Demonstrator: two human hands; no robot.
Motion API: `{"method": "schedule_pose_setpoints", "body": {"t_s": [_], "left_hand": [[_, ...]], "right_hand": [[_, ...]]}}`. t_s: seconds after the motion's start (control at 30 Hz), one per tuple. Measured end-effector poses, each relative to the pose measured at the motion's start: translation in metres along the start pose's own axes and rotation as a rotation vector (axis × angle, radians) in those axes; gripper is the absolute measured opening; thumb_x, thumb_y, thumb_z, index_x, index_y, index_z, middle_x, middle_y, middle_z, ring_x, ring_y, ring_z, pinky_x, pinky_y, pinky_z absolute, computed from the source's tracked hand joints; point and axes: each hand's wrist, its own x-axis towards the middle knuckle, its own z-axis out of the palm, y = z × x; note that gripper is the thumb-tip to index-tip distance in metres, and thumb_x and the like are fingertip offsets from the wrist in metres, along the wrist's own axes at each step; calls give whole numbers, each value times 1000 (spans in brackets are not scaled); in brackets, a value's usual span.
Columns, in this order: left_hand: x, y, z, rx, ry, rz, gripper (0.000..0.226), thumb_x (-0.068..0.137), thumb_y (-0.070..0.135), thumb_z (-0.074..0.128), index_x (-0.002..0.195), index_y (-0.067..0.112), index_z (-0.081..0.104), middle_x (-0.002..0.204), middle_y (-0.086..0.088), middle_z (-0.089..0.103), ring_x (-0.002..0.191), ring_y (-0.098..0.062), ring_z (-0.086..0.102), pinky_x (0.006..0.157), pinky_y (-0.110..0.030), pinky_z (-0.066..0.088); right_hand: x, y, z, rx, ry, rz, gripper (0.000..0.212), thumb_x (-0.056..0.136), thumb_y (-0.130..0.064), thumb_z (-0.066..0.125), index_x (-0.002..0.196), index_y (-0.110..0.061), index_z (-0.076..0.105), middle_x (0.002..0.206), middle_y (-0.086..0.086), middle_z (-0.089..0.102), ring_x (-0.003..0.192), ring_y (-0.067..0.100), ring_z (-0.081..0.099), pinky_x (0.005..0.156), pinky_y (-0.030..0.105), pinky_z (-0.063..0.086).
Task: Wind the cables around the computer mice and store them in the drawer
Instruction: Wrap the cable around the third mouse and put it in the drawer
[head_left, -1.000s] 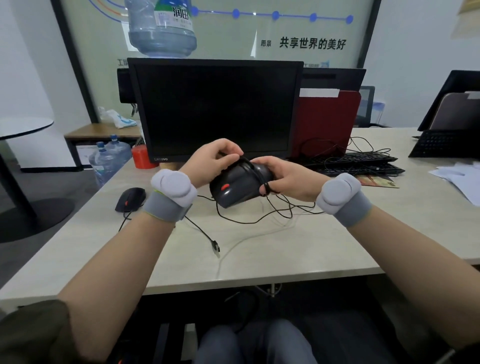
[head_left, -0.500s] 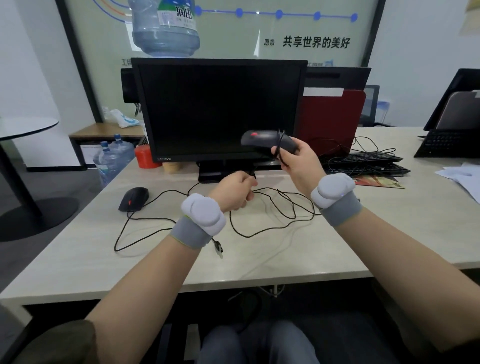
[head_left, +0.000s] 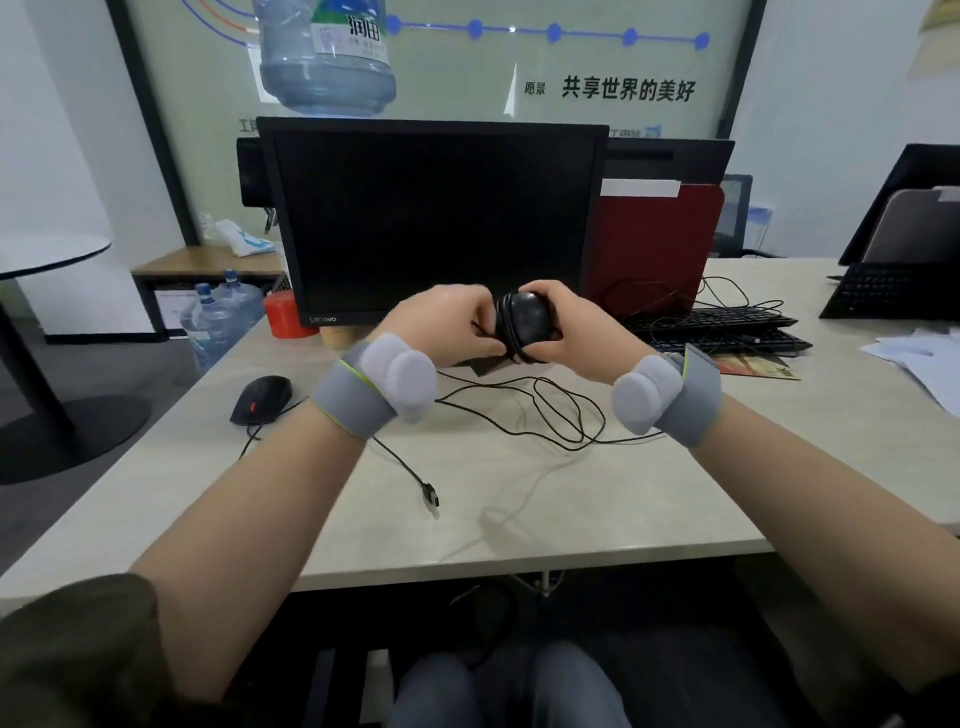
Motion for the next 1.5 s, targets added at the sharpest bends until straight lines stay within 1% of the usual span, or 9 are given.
{"method": "schedule_pose_setpoints", "body": {"t_s": [0.13, 0.3, 0.43, 0.63, 0.77, 0.93, 1.07, 1.23, 1.5], "left_hand": [[5, -16, -17, -332, -165, 113, 12, 83, 25, 66, 88, 29, 56, 81, 14, 58, 70, 2, 56, 65, -10, 46], [4, -22, -15, -854, -129, 127, 13, 89, 15, 60, 85, 27, 60, 74, 14, 61, 68, -7, 54, 61, -16, 44], [2, -22, 2, -1319, 9, 6, 21, 95, 6, 43, 86, 14, 60, 69, 2, 56, 56, -7, 50, 46, -12, 41], [3, -9, 28, -1450, 149, -185, 26, 98, 10, 39, 74, 17, 48, 60, 4, 45, 37, -1, 34, 34, -12, 26], [2, 11, 43, -1241, 182, -264, 27, 99, 20, 34, 76, 21, 47, 57, 1, 46, 38, -6, 40, 37, -16, 34], [-6, 23, 42, -1358, -121, -401, 21, 98, 24, 36, 93, 14, 54, 59, -3, 48, 37, -10, 44, 38, -15, 37], [-15, 20, 32, -840, -233, -323, 23, 97, 21, 38, 96, 11, 59, 64, 2, 51, 47, -10, 45, 39, -16, 38], [-11, 12, 11, -130, 12, -92, 24, 92, 28, 46, 98, 18, 66, 85, 3, 64, 76, -16, 58, 67, -29, 49], [-5, 1, -8, -203, 79, 38, 16, 80, 35, 67, 87, 25, 57, 84, 13, 58, 83, -9, 58, 72, -23, 49]], "right_hand": [[3, -1, -8, 141, -239, 48, 55, 81, -10, 67, 130, -19, 44, 111, 1, 60, 97, 14, 60, 86, 25, 51], [-3, 0, 0, 1011, -529, 145, 39, 85, 9, 50, 114, -15, 58, 84, 2, 53, 67, 2, 52, 60, 12, 41], [-2, -2, 6, 1466, -495, 40, 21, 62, -21, 81, 80, -12, 74, 72, -5, 67, 64, 1, 59, 60, 11, 48], [7, -12, 15, 1684, -205, 139, 20, 81, -18, 50, 90, -7, 64, 65, -5, 62, 57, 3, 56, 56, 12, 48], [12, -15, 18, 1487, -34, 112, 17, 94, -12, 45, 106, -8, 57, 85, 2, 54, 69, 5, 50, 62, 13, 46], [15, -16, 15, 828, 261, 99, 51, 83, -9, 66, 130, -9, 44, 117, 7, 58, 103, 12, 58, 90, 24, 48], [17, -8, 1, 358, 370, -33, 60, 79, -9, 69, 131, -15, 39, 122, -3, 49, 111, 10, 50, 95, 15, 41], [15, 0, -4, -76, 124, -127, 64, 78, -10, 68, 134, -21, 38, 125, 6, 50, 106, 16, 51, 91, 21, 37], [11, 4, -26, 65, -333, -82, 57, 82, -8, 65, 130, -29, 43, 116, -5, 58, 100, 9, 61, 82, 17, 50]]}}
